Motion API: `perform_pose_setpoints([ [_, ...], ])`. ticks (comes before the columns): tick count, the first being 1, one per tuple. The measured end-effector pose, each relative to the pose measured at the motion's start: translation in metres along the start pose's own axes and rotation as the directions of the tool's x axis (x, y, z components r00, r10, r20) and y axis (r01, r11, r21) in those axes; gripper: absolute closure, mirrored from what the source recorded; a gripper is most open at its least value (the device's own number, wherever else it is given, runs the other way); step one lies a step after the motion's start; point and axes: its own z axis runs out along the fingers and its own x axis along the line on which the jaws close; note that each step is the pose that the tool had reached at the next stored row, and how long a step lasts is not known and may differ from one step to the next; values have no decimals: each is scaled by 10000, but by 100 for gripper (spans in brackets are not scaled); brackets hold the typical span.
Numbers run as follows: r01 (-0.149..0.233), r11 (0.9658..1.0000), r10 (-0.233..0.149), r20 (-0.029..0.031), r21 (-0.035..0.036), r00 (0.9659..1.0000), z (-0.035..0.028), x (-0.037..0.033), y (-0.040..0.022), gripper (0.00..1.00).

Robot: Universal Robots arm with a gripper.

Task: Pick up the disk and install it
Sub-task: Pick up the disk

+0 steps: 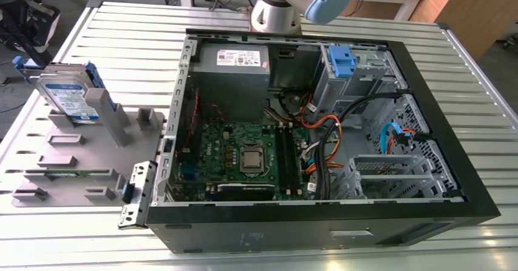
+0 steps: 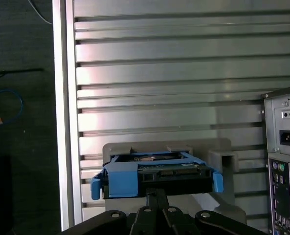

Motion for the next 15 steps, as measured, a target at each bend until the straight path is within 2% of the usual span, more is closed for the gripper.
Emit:
perform_pose_setpoints([
  [6,358,9994,-358,-15,-11,9994,1,0,0,89],
  [15,457,9990,-457,-19,-14,9990,2,0,0,89],
])
